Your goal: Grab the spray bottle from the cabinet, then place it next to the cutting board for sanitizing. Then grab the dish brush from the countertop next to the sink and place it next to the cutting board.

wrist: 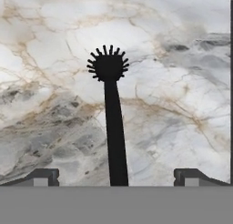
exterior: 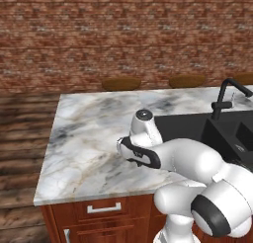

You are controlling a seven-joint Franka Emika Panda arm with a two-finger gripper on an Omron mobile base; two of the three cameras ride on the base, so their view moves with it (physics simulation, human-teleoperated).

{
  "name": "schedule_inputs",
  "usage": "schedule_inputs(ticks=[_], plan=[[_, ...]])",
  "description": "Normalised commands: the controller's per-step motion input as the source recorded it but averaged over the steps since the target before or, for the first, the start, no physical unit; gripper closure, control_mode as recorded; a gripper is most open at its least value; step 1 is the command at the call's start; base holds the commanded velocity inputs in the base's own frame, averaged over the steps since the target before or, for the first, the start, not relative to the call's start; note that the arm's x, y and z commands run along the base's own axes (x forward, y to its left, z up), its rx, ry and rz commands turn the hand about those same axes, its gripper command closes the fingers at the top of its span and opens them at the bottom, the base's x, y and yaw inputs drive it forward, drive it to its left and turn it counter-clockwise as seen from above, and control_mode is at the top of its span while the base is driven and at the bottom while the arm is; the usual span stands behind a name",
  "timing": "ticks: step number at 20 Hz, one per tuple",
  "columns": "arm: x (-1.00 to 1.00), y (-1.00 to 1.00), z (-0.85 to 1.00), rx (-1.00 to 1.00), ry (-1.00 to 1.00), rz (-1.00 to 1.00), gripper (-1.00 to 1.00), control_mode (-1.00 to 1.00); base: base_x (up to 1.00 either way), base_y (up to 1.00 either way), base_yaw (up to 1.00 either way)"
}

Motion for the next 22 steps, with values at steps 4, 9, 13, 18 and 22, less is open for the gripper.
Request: schedule_inputs(ticks=[4,9,13,18,22], plan=[[0.0,0.0,-0.18,0.0,0.0,0.0,-1.0,-1.0,0.0,0.0,0.0],[0.0,0.0,-0.18,0.0,0.0,0.0,-1.0,-1.0,0.0,0.0,0.0],[0.0,0.0,-0.19,0.0,0.0,0.0,-1.0,-1.0,0.0,0.0,0.0],[0.0,0.0,-0.16,0.0,0.0,0.0,-1.0,-1.0,0.0,0.0,0.0],[0.0,0.0,-0.11,0.0,0.0,0.0,-1.0,-1.0,0.0,0.0,0.0]])
